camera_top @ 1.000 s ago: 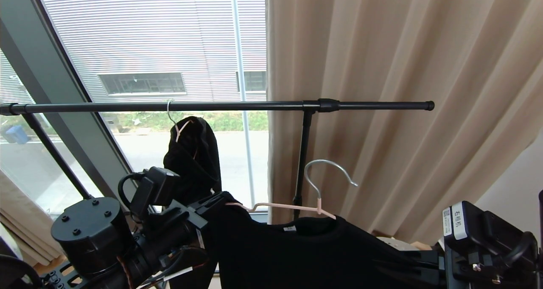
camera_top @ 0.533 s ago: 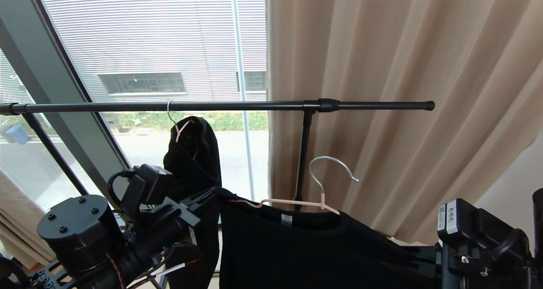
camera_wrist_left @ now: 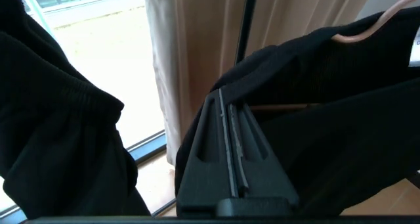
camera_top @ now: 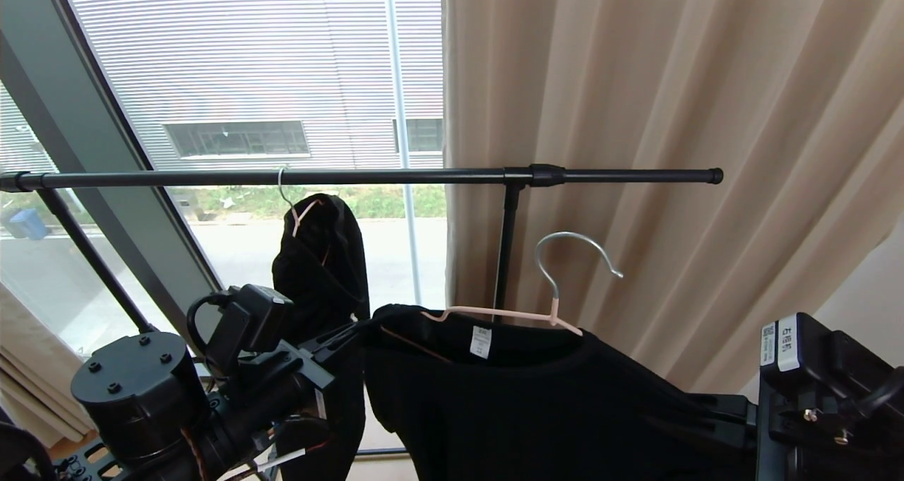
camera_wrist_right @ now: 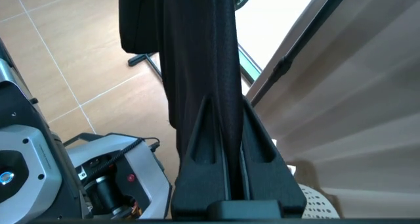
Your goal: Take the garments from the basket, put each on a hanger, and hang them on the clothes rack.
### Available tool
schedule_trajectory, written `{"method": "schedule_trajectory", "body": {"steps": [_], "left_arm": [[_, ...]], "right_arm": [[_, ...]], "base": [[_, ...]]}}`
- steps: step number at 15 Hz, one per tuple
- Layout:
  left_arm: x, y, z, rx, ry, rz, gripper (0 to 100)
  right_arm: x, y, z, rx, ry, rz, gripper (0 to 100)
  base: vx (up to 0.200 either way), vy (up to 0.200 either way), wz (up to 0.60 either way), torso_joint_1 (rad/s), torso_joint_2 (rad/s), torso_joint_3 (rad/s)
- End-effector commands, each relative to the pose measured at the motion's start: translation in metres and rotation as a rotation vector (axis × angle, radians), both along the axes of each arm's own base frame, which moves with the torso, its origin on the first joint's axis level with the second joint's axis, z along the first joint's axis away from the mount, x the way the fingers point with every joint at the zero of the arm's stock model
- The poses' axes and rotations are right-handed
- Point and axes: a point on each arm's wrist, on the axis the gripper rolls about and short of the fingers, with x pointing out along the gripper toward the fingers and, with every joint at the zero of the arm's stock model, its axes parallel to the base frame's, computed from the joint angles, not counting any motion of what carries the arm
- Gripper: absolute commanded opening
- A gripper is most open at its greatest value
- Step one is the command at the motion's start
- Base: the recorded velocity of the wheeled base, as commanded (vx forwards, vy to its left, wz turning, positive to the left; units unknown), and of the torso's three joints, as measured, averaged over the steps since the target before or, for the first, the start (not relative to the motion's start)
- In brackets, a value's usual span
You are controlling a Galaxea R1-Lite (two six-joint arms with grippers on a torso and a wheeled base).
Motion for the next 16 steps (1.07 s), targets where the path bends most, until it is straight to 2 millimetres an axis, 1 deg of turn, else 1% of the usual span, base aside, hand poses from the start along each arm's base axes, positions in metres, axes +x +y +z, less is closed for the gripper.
{"method": "schedule_trajectory", "body": {"steps": [1, 6, 9, 11, 13, 16], "left_arm": [[0.0, -0.001, 0.0, 0.0, 0.001, -0.001, 0], [-0.001, -0.001, 0.004, -0.011, -0.014, -0.002, 0], [-0.007, -0.005, 0.007, -0.022, -0.023, -0.033, 0], [-0.013, -0.008, 0.012, -0.035, -0.04, -0.056, 0], [-0.016, -0.01, 0.014, -0.037, -0.044, -0.065, 0], [-0.026, -0.014, 0.016, -0.041, -0.049, -0.106, 0]], "right_arm": [[-0.001, 0.001, -0.002, -0.006, 0.011, 0.011, 0], [0.0, 0.007, -0.013, -0.02, 0.066, 0.068, 0], [0.005, 0.011, -0.019, -0.038, 0.098, 0.067, 0], [0.009, 0.014, -0.025, -0.031, 0.089, 0.067, 0], [0.01, 0.015, -0.027, -0.024, 0.081, 0.067, 0], [0.011, 0.018, -0.03, -0.018, 0.075, 0.076, 0]], "base": [[0.0, 0.0, 0.0, 0.0, 0.0, 0.0], [0.0, 0.0, 0.0, 0.0, 0.0, 0.0], [0.0, 0.0, 0.0, 0.0, 0.0, 0.0], [0.0, 0.0, 0.0, 0.0, 0.0, 0.0], [0.0, 0.0, 0.0, 0.0, 0.0, 0.0], [0.0, 0.0, 0.0, 0.0, 0.0, 0.0]]}}
